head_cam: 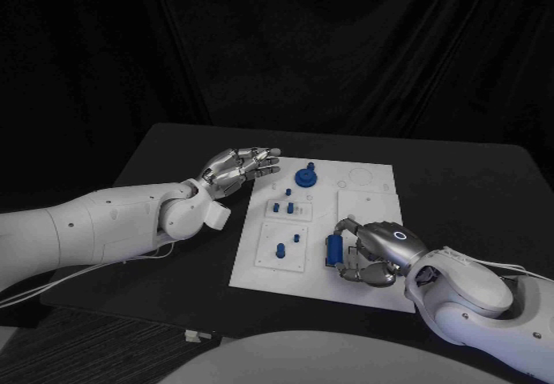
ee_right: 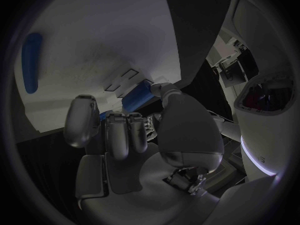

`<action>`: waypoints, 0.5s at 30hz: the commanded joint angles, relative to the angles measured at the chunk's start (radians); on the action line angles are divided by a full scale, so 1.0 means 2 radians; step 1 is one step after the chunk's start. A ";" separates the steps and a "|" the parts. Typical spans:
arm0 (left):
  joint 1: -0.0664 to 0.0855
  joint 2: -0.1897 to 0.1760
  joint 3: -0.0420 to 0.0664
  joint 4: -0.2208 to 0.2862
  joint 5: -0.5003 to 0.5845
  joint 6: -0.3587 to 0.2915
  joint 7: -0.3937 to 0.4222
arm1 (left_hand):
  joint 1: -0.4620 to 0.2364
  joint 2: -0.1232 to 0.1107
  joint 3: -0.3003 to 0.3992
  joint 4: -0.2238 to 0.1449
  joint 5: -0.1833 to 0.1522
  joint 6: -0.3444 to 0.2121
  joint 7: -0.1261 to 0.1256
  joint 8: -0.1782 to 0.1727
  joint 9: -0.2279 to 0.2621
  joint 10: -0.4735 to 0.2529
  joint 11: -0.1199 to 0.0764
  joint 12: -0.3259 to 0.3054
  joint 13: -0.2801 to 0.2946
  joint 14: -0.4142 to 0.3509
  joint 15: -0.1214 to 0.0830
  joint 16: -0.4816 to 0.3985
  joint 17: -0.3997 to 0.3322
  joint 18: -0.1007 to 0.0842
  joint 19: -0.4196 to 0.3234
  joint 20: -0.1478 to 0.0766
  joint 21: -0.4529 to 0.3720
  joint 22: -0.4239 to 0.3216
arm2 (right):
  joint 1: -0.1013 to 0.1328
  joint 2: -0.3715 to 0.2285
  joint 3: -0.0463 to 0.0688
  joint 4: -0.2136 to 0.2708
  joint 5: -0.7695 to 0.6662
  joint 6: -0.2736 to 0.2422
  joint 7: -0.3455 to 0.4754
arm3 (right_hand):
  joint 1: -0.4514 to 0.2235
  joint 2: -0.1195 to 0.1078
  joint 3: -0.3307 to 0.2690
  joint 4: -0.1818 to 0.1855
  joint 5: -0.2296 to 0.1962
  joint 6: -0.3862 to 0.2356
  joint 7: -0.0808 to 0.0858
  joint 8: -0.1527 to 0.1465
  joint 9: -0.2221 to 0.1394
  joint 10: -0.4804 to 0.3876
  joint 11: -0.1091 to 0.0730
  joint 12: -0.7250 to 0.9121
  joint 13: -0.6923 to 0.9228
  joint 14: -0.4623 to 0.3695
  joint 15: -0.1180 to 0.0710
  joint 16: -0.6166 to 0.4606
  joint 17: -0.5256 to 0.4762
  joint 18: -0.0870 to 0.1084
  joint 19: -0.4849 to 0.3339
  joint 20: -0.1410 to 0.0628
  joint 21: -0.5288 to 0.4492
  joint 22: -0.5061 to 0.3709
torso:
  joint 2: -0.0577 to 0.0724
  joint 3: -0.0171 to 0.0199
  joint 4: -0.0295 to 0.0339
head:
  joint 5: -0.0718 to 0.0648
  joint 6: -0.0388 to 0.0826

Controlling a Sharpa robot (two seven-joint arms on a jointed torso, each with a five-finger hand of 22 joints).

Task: Assemble the parts on the task board

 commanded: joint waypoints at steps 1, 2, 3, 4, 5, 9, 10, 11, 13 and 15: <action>-0.001 0.000 0.000 0.000 0.003 0.006 0.004 | 0.005 0.001 0.002 0.000 0.002 0.000 0.020 0.001 0.000 0.002 0.002 0.002 0.000 0.000 0.001 0.002 0.001 -0.005 -0.001 -0.001 -0.002 0.000 | -0.001 0.000 0.000 0.001 -0.004 0.015 -0.009 | -0.005 -0.003 0.005 0.001 -0.011 -0.003 0.000 -0.004 -0.005 0.053 -0.001 0.001 0.132 0.051 -0.001 -0.001 0.122 0.005 0.001 0.000 0.001 0.083 | 0.000 0.0000 0.0001 | 0.000 0.000; -0.001 0.000 0.000 0.000 0.003 0.007 0.004 | 0.005 0.001 0.002 0.000 0.002 0.000 0.020 0.001 0.000 0.002 0.002 0.002 0.000 0.000 0.001 0.002 0.001 -0.005 -0.001 -0.001 -0.002 0.000 | -0.001 0.000 0.000 0.001 -0.004 0.015 -0.009 | -0.006 -0.003 0.004 0.001 -0.023 -0.002 0.000 -0.004 -0.009 0.053 0.000 0.001 0.132 0.051 -0.001 -0.001 0.122 0.005 0.000 0.000 0.000 0.083 | 0.000 0.0000 0.0001 | 0.000 0.000; -0.001 0.001 0.000 0.000 0.003 0.007 0.004 | 0.005 0.001 0.002 0.000 0.002 0.000 0.020 0.001 0.000 0.002 0.002 0.002 0.000 0.000 0.001 0.002 0.001 -0.005 -0.001 -0.001 -0.002 0.000 | -0.001 0.000 0.000 0.001 -0.004 0.016 -0.010 | -0.007 -0.003 0.004 0.001 -0.029 -0.003 0.001 -0.005 -0.011 0.053 0.000 0.001 0.132 0.051 0.000 -0.001 0.122 0.005 0.000 0.000 0.000 0.083 | 0.000 0.0000 0.0001 | 0.000 0.000; -0.001 0.001 0.000 -0.001 0.003 0.007 0.004 | 0.005 0.001 0.002 0.000 0.002 0.000 0.020 0.001 0.000 0.002 0.002 0.002 0.000 0.000 0.001 0.002 0.001 -0.005 -0.001 -0.001 -0.002 0.000 | -0.001 0.000 0.000 0.001 -0.004 0.017 -0.010 | -0.007 -0.003 0.004 0.001 -0.031 -0.003 0.001 -0.005 -0.012 0.053 0.000 0.001 0.132 0.051 0.000 -0.001 0.122 0.005 0.000 0.000 0.000 0.082 | 0.000 0.0000 0.0001 | 0.000 0.000; -0.001 0.001 0.000 -0.001 0.003 0.007 0.004 | 0.005 0.001 0.002 0.000 0.002 0.000 0.020 0.001 0.000 0.002 0.002 0.002 0.000 0.000 0.001 0.002 0.001 -0.005 -0.001 -0.001 -0.002 0.000 | -0.001 0.000 0.000 0.001 -0.004 0.018 -0.011 | -0.008 -0.004 0.004 0.001 -0.035 -0.004 0.001 -0.006 -0.015 0.053 0.000 0.001 0.132 0.051 0.000 -0.001 0.121 0.006 0.000 0.001 -0.001 0.082 | 0.000 0.0001 0.0001 | 0.000 0.000; -0.001 0.001 0.000 -0.001 0.003 0.007 0.003 | 0.005 0.002 0.003 0.001 0.002 -0.001 0.020 0.001 0.000 0.002 0.002 0.002 0.000 0.001 0.001 0.002 0.001 -0.005 -0.001 -0.001 -0.002 0.000 | -0.001 0.001 0.000 0.001 -0.004 0.022 -0.013 | -0.009 -0.003 0.002 0.001 -0.058 -0.014 0.003 -0.016 -0.032 0.053 0.002 0.001 0.132 0.050 0.002 -0.001 0.121 0.006 0.000 0.002 -0.002 0.082 | 0.000 0.0000 0.0000 | 0.000 0.000; -0.001 0.001 0.000 -0.001 0.003 0.007 0.003 | 0.005 0.002 0.003 0.001 0.002 -0.001 0.020 0.001 0.000 0.002 0.002 0.002 0.000 0.001 0.001 0.002 0.001 -0.005 -0.001 -0.001 -0.002 0.000 | -0.001 0.001 0.000 0.001 -0.004 0.023 -0.013 | -0.009 -0.004 0.001 0.001 -0.062 -0.015 0.004 -0.018 -0.035 0.053 0.003 0.001 0.132 0.050 0.002 -0.001 0.120 0.006 0.000 0.002 -0.003 0.082 | 0.000 0.0000 0.0001 | 0.000 0.000; -0.001 0.001 0.000 -0.001 0.003 0.007 0.003 | 0.005 0.002 0.003 0.001 0.002 -0.001 0.020 0.001 0.000 0.002 0.002 0.002 0.000 0.001 0.001 0.002 0.001 -0.005 -0.001 -0.001 -0.002 0.000 | -0.002 0.001 0.000 0.001 -0.004 0.024 -0.014 | -0.009 -0.004 0.000 0.001 -0.065 -0.017 0.005 -0.020 -0.039 0.053 0.003 0.001 0.132 0.050 0.003 -0.002 0.120 0.006 0.000 0.003 -0.003 0.082 | 0.000 0.0000 0.0002 | 0.000 0.000; -0.001 0.000 0.000 -0.002 0.003 0.007 0.003 | 0.005 0.002 0.003 0.001 0.002 -0.001 0.020 0.001 0.000 0.002 0.002 0.002 0.000 0.001 0.001 0.002 0.001 -0.005 -0.001 -0.001 -0.002 0.000 | -0.002 0.001 0.000 0.001 -0.004 0.025 -0.014 | -0.010 -0.003 -0.003 0.001 -0.086 -0.021 0.007 -0.027 -0.050 0.053 0.005 0.001 0.132 0.050 0.004 -0.002 0.119 0.006 -0.001 0.004 -0.005 0.081 | 0.000 0.0000 0.0002 | 0.001 0.000; -0.002 0.000 0.000 -0.002 0.003 0.007 0.003 | 0.005 0.002 0.003 0.001 0.002 -0.001 0.020 0.001 0.000 0.002 0.002 0.002 0.000 0.001 0.001 0.002 0.001 -0.005 -0.001 -0.001 -0.002 0.000 | -0.002 0.001 0.000 0.002 -0.004 0.026 -0.014 | -0.010 -0.003 -0.008 0.001 -0.102 -0.027 0.008 -0.035 -0.060 0.053 0.006 0.001 0.132 0.050 0.005 -0.002 0.120 0.006 -0.001 0.005 -0.004 0.082 | 0.000 0.0001 0.0000 | 0.001 0.000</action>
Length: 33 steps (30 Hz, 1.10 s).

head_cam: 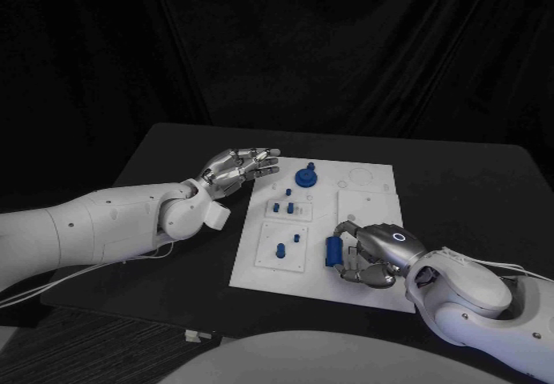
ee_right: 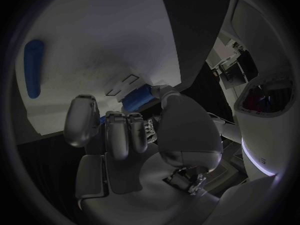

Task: Assemble the parts on the task board

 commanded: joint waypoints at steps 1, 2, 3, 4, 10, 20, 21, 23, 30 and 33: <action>-0.001 0.001 0.000 0.000 0.003 0.007 0.004 | 0.005 0.002 0.003 0.001 0.002 -0.001 0.020 0.001 0.000 0.002 0.002 0.002 0.000 0.001 0.001 0.002 0.001 -0.005 -0.001 -0.001 -0.002 0.000 | -0.001 0.000 0.000 0.002 -0.004 0.011 -0.011 | -0.004 -0.002 -0.005 0.001 -0.013 -0.005 0.001 -0.007 -0.010 0.051 0.004 0.001 0.132 0.050 0.005 -0.002 0.120 0.006 -0.001 0.005 -0.002 0.082 | 0.000 0.0000 0.0000 | 0.000 0.000; -0.001 0.000 0.000 0.000 0.003 0.007 0.004 | 0.005 0.002 0.003 0.001 0.002 -0.001 0.020 0.001 0.000 0.002 0.002 0.002 0.000 0.001 0.001 0.002 0.001 -0.005 -0.001 -0.001 -0.002 0.000 | -0.001 0.000 0.000 0.002 -0.004 0.011 -0.011 | -0.004 -0.001 -0.008 0.001 -0.018 -0.005 0.002 -0.010 -0.014 0.051 0.005 0.001 0.132 0.050 0.006 -0.002 0.119 0.006 -0.001 0.005 -0.002 0.082 | 0.000 0.0000 0.0000 | 0.000 0.000; -0.001 0.000 0.000 0.000 0.003 0.007 0.004 | 0.005 0.002 0.003 0.001 0.002 -0.001 0.020 0.001 0.000 0.002 0.002 0.002 0.000 0.001 0.001 0.002 0.001 -0.005 -0.001 -0.001 -0.002 0.000 | -0.001 0.000 0.000 0.002 -0.004 0.012 -0.011 | -0.004 -0.001 -0.012 0.001 -0.031 -0.007 0.003 -0.014 -0.020 0.051 0.006 0.001 0.132 0.050 0.006 -0.002 0.119 0.006 -0.001 0.006 -0.002 0.081 | 0.000 -0.0001 0.0000 | 0.000 0.000; -0.001 0.000 0.000 0.000 0.003 0.007 0.004 | 0.005 0.002 0.003 0.001 0.002 -0.001 0.020 0.001 0.000 0.002 0.002 0.002 0.000 0.001 0.001 0.002 0.001 -0.005 -0.001 -0.001 -0.002 0.000 | -0.001 0.000 0.000 0.003 -0.004 0.012 -0.012 | -0.004 0.000 -0.015 0.001 -0.043 -0.008 0.004 -0.017 -0.025 0.051 0.007 0.001 0.132 0.050 0.007 -0.002 0.119 0.006 -0.001 0.006 -0.002 0.082 | 0.000 0.0000 0.0000 | 0.000 0.000; -0.002 0.000 0.000 0.000 0.003 0.007 0.003 | 0.005 0.002 0.003 0.001 0.002 -0.001 0.020 0.001 0.000 0.002 0.002 0.002 0.000 0.001 0.001 0.002 0.001 -0.005 -0.001 -0.001 -0.002 0.000 | -0.001 -0.001 0.000 0.003 -0.004 0.014 -0.015 | 0.012 -0.008 -0.073 0.005 -0.189 -0.051 0.008 -0.097 -0.084 0.051 0.011 0.001 0.132 0.049 0.011 -0.004 0.114 0.008 -0.003 0.010 -0.010 0.079 | 0.000 0.0000 0.0000 | 0.001 0.000; -0.004 0.000 0.000 -0.001 0.003 0.009 0.003 | 0.005 0.002 0.004 0.001 0.002 -0.001 0.020 0.001 0.000 0.002 0.002 0.001 0.000 0.000 0.001 0.002 0.001 -0.005 -0.001 -0.001 -0.002 0.000 | -0.001 -0.007 0.000 0.007 -0.007 -0.001 -0.017 | 0.011 -0.063 -0.125 0.007 -0.291 -0.063 0.007 -0.128 -0.111 0.051 0.010 0.001 0.132 0.047 0.009 -0.007 0.108 0.009 -0.005 0.009 -0.019 0.077 | 0.000 0.0000 -0.0001 | 0.002 0.000; -0.004 0.000 0.000 -0.001 0.003 0.009 0.003 | 0.005 0.002 0.004 0.001 0.002 -0.001 0.020 0.001 0.000 0.002 0.002 0.001 0.000 0.000 0.001 0.002 0.001 -0.005 -0.001 -0.001 -0.002 0.000 | -0.001 -0.009 0.000 0.008 -0.007 -0.005 -0.016 | 0.009 -0.069 -0.130 0.008 -0.295 -0.063 0.007 -0.128 -0.112 0.051 0.009 0.001 0.132 0.047 0.009 -0.007 0.108 0.009 -0.005 0.009 -0.019 0.078 | 0.000 0.0000 -0.0002 | 0.003 0.000; -0.004 0.000 0.000 -0.001 0.003 0.008 0.003 | 0.005 0.002 0.004 0.001 0.002 -0.001 0.020 0.001 0.000 0.002 0.002 0.001 0.000 0.000 0.001 0.002 0.001 -0.005 -0.001 -0.001 -0.002 0.000 | -0.001 -0.013 0.000 0.011 -0.008 -0.014 -0.014 | -0.004 -0.074 -0.134 0.008 -0.315 -0.059 0.005 -0.122 -0.111 0.051 0.008 0.001 0.132 0.047 0.008 -0.007 0.108 0.009 -0.005 0.008 -0.019 0.078 | 0.000 0.0000 -0.0001 | 0.003 0.000; -0.005 -0.001 0.000 -0.002 0.003 0.008 0.003 | 0.005 0.002 0.004 0.001 0.002 -0.001 0.020 0.001 0.000 0.002 0.002 0.002 0.001 0.001 0.001 0.002 0.001 -0.005 0.000 -0.001 -0.002 0.001 | 0.008 -0.028 0.000 0.020 -0.009 -0.056 0.000 | -0.019 -0.028 -0.097 0.006 -0.299 -0.012 0.003 -0.057 -0.099 0.051 0.006 0.001 0.132 0.048 0.007 -0.006 0.111 0.007 -0.001 0.007 -0.008 0.081 | 0.000 0.0000 0.0000 | 0.002 0.000; -0.005 0.000 0.001 -0.002 0.003 0.009 0.003 | 0.005 0.002 0.004 0.001 0.002 -0.001 0.020 0.001 0.000 0.002 0.002 0.002 0.001 0.001 0.001 0.002 0.001 -0.005 0.000 -0.001 -0.002 0.001 | 0.011 -0.030 0.000 0.022 -0.009 -0.060 0.002 | -0.014 -0.003 -0.078 0.006 -0.231 0.009 0.004 -0.049 -0.105 0.051 0.007 0.001 0.132 0.048 0.008 -0.005 0.112 0.007 0.000 0.008 -0.005 0.082 | 0.000 0.0002 -0.0001 | 0.001 0.000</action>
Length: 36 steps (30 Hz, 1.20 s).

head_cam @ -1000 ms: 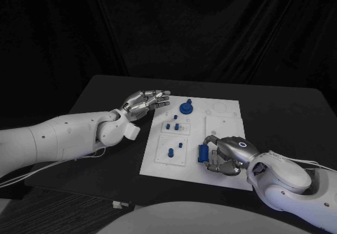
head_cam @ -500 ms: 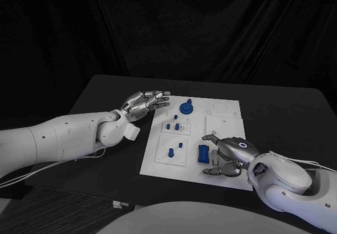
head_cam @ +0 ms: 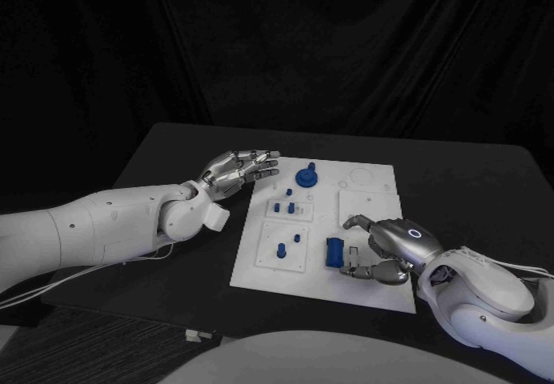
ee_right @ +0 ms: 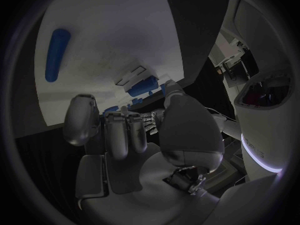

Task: Assemble the parts on the task board

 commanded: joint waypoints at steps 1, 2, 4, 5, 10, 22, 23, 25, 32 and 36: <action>-0.001 0.001 0.001 0.000 0.003 0.007 0.005 | 0.005 0.002 0.002 -0.001 0.002 -0.001 0.020 0.001 0.000 0.002 0.002 0.002 0.001 0.001 0.001 0.002 0.000 -0.005 0.000 -0.001 -0.002 0.000 | 0.002 0.000 0.000 0.003 -0.006 -0.034 0.006 | 0.003 0.011 0.008 -0.001 0.029 0.009 0.000 0.002 -0.005 0.052 0.000 0.001 0.132 0.049 0.000 -0.001 0.111 0.007 0.005 0.000 0.002 0.082 | 0.000 0.0002 -0.0001 | -0.001 0.000; -0.001 0.001 0.001 0.000 0.003 0.007 0.006 | 0.005 0.002 0.002 -0.001 0.002 -0.001 0.020 0.001 0.000 0.002 0.002 0.002 0.001 0.001 0.001 0.002 0.000 -0.005 0.000 -0.001 -0.002 0.000 | 0.003 0.001 0.000 0.003 -0.006 -0.032 0.005 | 0.010 0.018 0.014 -0.002 0.050 0.014 0.000 0.002 -0.009 0.052 -0.001 0.001 0.132 0.049 0.000 -0.001 0.111 0.007 0.005 0.000 0.003 0.082 | 0.000 0.0002 -0.0002 | 0.000 0.000; -0.002 0.001 0.001 0.000 0.003 0.008 0.006 | 0.005 0.002 0.002 -0.001 0.002 -0.001 0.020 0.001 0.000 0.002 0.002 0.002 0.001 0.001 0.001 0.002 0.000 -0.005 0.000 -0.001 -0.002 0.000 | 0.003 0.003 0.000 0.001 -0.006 -0.025 0.003 | 0.020 0.023 0.020 -0.003 0.066 0.018 -0.002 0.004 -0.011 0.052 -0.001 0.001 0.132 0.048 0.000 -0.001 0.111 0.007 0.005 0.000 0.002 0.082 | -0.001 0.0002 -0.0002 | 0.000 0.000; -0.002 0.001 0.001 0.000 0.003 0.008 0.006 | 0.005 0.002 0.002 -0.001 0.002 -0.001 0.020 0.001 0.000 0.002 0.002 0.002 0.001 0.001 0.001 0.002 0.000 -0.005 0.000 -0.001 -0.002 0.000 | 0.003 0.005 0.000 0.001 -0.006 -0.022 0.002 | 0.024 0.026 0.022 -0.003 0.070 0.022 -0.003 0.006 -0.011 0.052 -0.002 0.001 0.132 0.049 -0.001 -0.001 0.112 0.006 0.005 -0.001 0.003 0.082 | -0.001 0.0001 0.0000 | 0.000 0.000; -0.002 0.001 0.001 0.001 0.003 0.008 0.006 | 0.005 0.002 0.003 -0.001 0.002 -0.001 0.020 0.001 0.000 0.002 0.002 0.002 0.001 0.001 0.001 0.002 0.000 -0.005 0.000 -0.001 -0.002 0.000 | 0.001 0.012 0.000 -0.005 -0.006 -0.010 -0.002 | 0.054 0.031 0.026 -0.006 0.070 0.044 -0.005 0.046 -0.001 0.052 -0.004 0.001 0.132 0.051 -0.003 0.004 0.122 0.005 0.008 -0.003 0.012 0.084 | -0.001 -0.0002 0.0000 | 0.000 0.000; -0.003 0.001 0.001 0.001 0.003 0.009 0.005 | 0.005 0.002 0.003 -0.001 0.002 -0.001 0.020 0.001 0.000 0.002 0.002 0.002 0.001 0.001 0.001 0.002 0.000 -0.005 0.000 -0.001 -0.002 0.000 | -0.006 0.025 0.000 -0.017 -0.006 0.005 -0.007 | 0.080 0.033 0.016 -0.007 0.007 0.034 -0.008 0.116 0.030 0.052 -0.006 0.001 0.132 0.051 -0.004 0.004 0.123 0.005 0.008 -0.004 0.012 0.084 | 0.000 -0.0001 0.0004 | -0.001 0.000; -0.003 0.001 0.001 0.001 0.003 0.009 0.005 | 0.005 0.002 0.003 -0.001 0.002 -0.001 0.020 0.001 0.000 0.002 0.002 0.002 0.001 0.001 0.001 0.002 0.000 -0.005 0.000 -0.001 -0.002 0.000 | -0.006 0.026 0.000 -0.017 -0.006 0.006 -0.007 | 0.081 0.033 0.016 -0.007 0.003 0.034 -0.008 0.118 0.032 0.052 -0.006 0.001 0.132 0.051 -0.004 0.004 0.123 0.005 0.008 -0.004 0.012 0.084 | 0.000 0.0000 0.0003 | -0.001 0.000; -0.003 0.001 0.001 0.001 0.003 0.009 0.005 | 0.005 0.002 0.003 -0.001 0.002 -0.001 0.020 0.001 0.000 0.002 0.002 0.002 0.001 0.001 0.001 0.002 0.000 -0.005 0.000 -0.001 -0.002 0.000 | -0.007 0.027 0.000 -0.019 -0.006 0.007 -0.008 | 0.088 0.034 0.014 -0.009 -0.011 0.031 -0.009 0.127 0.036 0.052 -0.006 0.001 0.132 0.051 -0.005 0.004 0.123 0.005 0.008 -0.004 0.012 0.084 | 0.000 0.0001 -0.0001 | 0.000 0.000; -0.003 0.000 0.001 0.001 0.003 0.009 0.005 | 0.005 0.002 0.003 -0.001 0.002 -0.001 0.020 0.001 0.000 0.002 0.002 0.002 0.001 0.001 0.001 0.002 0.000 -0.005 0.000 -0.001 -0.002 0.000 | -0.008 0.029 0.000 -0.021 -0.006 0.002 -0.008 | 0.101 0.036 0.012 -0.010 -0.042 0.027 -0.010 0.145 0.045 0.052 -0.007 0.001 0.132 0.051 -0.005 0.003 0.121 0.005 0.007 -0.005 0.009 0.083 | 0.000 0.0000 0.0001 | 0.000 0.000; -0.003 0.000 0.001 0.001 0.003 0.009 0.005 | 0.005 0.002 0.004 -0.001 0.002 -0.001 0.020 0.001 0.000 0.002 0.003 0.002 0.001 0.001 0.002 0.003 0.000 -0.005 0.001 -0.001 -0.002 0.000 | -0.008 0.026 0.000 -0.019 -0.006 -0.009 -0.004 | 0.102 0.037 0.011 -0.009 -0.050 0.026 -0.011 0.150 0.048 0.052 -0.008 0.001 0.132 0.051 -0.006 0.003 0.121 0.005 0.007 -0.005 0.010 0.083 | 0.000 -0.0001 0.0000 | 0.000 0.000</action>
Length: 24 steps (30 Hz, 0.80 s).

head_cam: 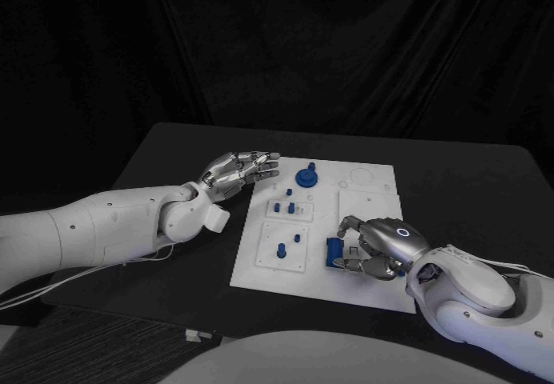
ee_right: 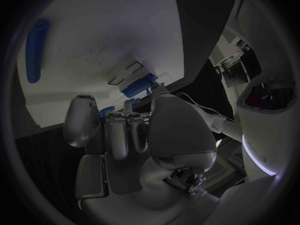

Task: Assemble the parts on the task board

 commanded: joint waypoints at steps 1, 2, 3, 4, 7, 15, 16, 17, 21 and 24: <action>-0.001 0.000 0.000 0.001 0.003 0.007 0.005 | 0.003 0.000 0.003 0.001 0.002 -0.001 0.020 0.001 0.000 0.002 0.002 0.002 0.001 0.001 0.002 0.003 0.001 -0.005 0.001 -0.001 -0.002 0.001 | -0.002 -0.004 -0.001 0.002 -0.004 -0.011 -0.003 | 0.002 0.000 -0.004 0.001 -0.006 -0.004 -0.001 0.004 0.001 0.051 -0.004 0.001 0.132 0.049 -0.004 0.001 0.121 0.005 0.003 -0.001 0.001 0.083 | 0.000 0.0000 0.0000 | 0.000 0.000; -0.001 0.000 0.000 0.001 0.003 0.007 0.006 | 0.003 0.000 0.003 0.001 0.002 -0.001 0.020 0.001 0.000 0.002 0.002 0.002 0.001 0.001 0.002 0.003 0.001 -0.005 0.001 -0.001 -0.002 0.001 | -0.002 -0.007 -0.001 0.004 -0.004 -0.018 0.000 | -0.004 0.000 -0.007 0.003 -0.019 -0.005 -0.002 0.008 0.003 0.051 -0.005 0.001 0.132 0.049 -0.004 0.001 0.121 0.005 0.003 -0.001 0.001 0.083 | 0.000 0.0000 0.0000 | 0.000 0.000; -0.001 0.000 0.000 0.001 0.003 0.007 0.006 | 0.003 0.000 0.003 0.001 0.002 -0.001 0.020 0.001 0.000 0.002 0.002 0.002 0.001 0.001 0.002 0.003 0.001 -0.005 0.001 -0.001 -0.002 0.001 | -0.002 -0.011 -0.001 0.007 -0.003 -0.025 0.003 | -0.005 -0.001 -0.008 0.003 -0.022 -0.005 -0.002 0.009 0.004 0.051 -0.005 0.001 0.132 0.049 -0.005 0.001 0.121 0.005 0.003 -0.001 0.001 0.083 | 0.000 0.0000 0.0001 | 0.000 0.000; -0.001 -0.001 0.000 0.001 0.003 0.006 0.006 | 0.003 0.000 0.003 0.001 0.002 -0.001 0.020 0.001 0.000 0.002 0.002 0.002 0.001 0.001 0.002 0.003 0.001 -0.005 0.001 -0.001 -0.002 0.001 | -0.001 -0.013 -0.001 0.009 -0.002 -0.032 0.006 | -0.015 -0.001 -0.010 0.005 -0.032 -0.004 -0.003 0.013 0.005 0.051 -0.005 0.001 0.132 0.049 -0.005 0.001 0.120 0.005 0.003 -0.002 0.000 0.083 | 0.000 0.0000 0.0002 | 0.001 0.000; -0.001 -0.001 0.000 0.001 0.003 0.006 0.006 | 0.003 0.000 0.003 0.001 0.002 -0.001 0.020 0.001 0.000 0.003 0.003 0.002 0.001 0.002 0.002 0.003 0.001 -0.005 0.001 -0.001 -0.002 0.001 | 0.006 -0.025 -0.001 0.017 0.012 -0.053 0.014 | -0.051 0.002 -0.013 0.006 -0.043 0.005 -0.006 0.023 0.009 0.051 -0.007 0.001 0.132 0.049 -0.007 0.001 0.121 0.005 0.004 -0.003 0.003 0.084 | 0.000 0.0001 0.0000 | 0.001 0.000; -0.001 -0.003 0.000 0.001 0.003 0.003 0.009 | 0.004 -0.001 0.005 0.000 0.002 0.003 0.020 0.003 0.001 0.005 0.003 0.004 0.001 0.003 0.001 0.005 0.001 -0.005 0.003 -0.001 -0.001 0.003 | 0.071 -0.048 -0.001 0.018 0.117 0.013 -0.025 | -0.093 0.048 -0.015 0.005 0.030 0.225 -0.024 -0.074 -0.030 0.051 -0.018 0.001 0.132 0.051 -0.014 0.005 0.132 0.001 0.011 -0.016 0.033 0.091 | 0.000 0.0002 -0.0004 | -0.002 0.000; -0.001 -0.003 0.000 0.001 0.003 0.001 0.013 | 0.004 -0.002 0.006 0.000 0.003 0.006 0.021 0.004 0.001 0.007 0.004 0.006 0.001 0.004 -0.001 0.006 0.001 -0.004 0.005 -0.001 0.000 0.005 | 0.089 -0.051 -0.001 0.015 0.144 0.043 -0.042 | -0.093 0.048 -0.015 0.004 0.031 0.233 -0.022 -0.082 -0.032 0.051 -0.019 0.001 0.132 0.051 -0.016 0.005 0.131 0.000 0.011 -0.014 0.033 0.090 | 0.000 0.0002 -0.0003 | -0.002 0.000; -0.001 -0.003 0.000 0.001 0.003 0.001 0.014 | 0.004 -0.002 0.007 0.000 0.003 0.006 0.021 0.004 0.001 0.007 0.004 0.007 0.001 0.004 -0.001 0.006 0.001 -0.004 0.005 -0.001 0.000 0.005 | 0.091 -0.051 -0.001 0.014 0.147 0.047 -0.044 | -0.092 0.047 -0.017 0.003 0.024 0.254 -0.018 -0.115 -0.044 0.051 -0.020 0.001 0.132 0.050 -0.017 0.003 0.125 0.001 0.007 -0.011 0.023 0.088 | 0.000 0.0002 -0.0003 | -0.002 0.000; -0.001 -0.002 0.000 0.000 0.003 -0.005 0.027 | 0.004 -0.007 0.010 0.000 0.003 0.010 0.021 0.006 0.002 0.011 0.003 0.010 0.002 0.010 -0.005 0.012 0.002 0.000 0.011 -0.001 0.002 0.009 | 0.129 -0.055 -0.001 0.004 0.191 0.137 -0.092 | -0.085 0.035 -0.026 0.002 0.002 0.298 -0.019 -0.242 -0.081 0.051 -0.019 0.001 0.132 0.050 -0.017 0.003 0.127 0.003 0.004 -0.013 0.018 0.086 | 0.000 0.0001 -0.0002 | -0.004 0.000; -0.001 -0.001 0.000 -0.001 0.003 -0.009 0.037 | 0.003 -0.014 0.014 0.000 0.002 0.028 0.010 0.013 0.003 0.023 -0.007 0.021 0.003 0.015 -0.010 0.016 0.002 0.005 0.015 -0.001 0.004 0.011 | 0.146 -0.055 -0.001 -0.006 0.220 0.190 -0.116 | -0.082 0.033 -0.027 0.001 0.004 0.329 -0.015 -0.266 -0.085 0.051 -0.008 0.001 0.132 0.050 -0.009 0.003 0.125 0.003 0.002 -0.007 0.012 0.085 | 0.000 0.0001 -0.0002 | -0.007 0.000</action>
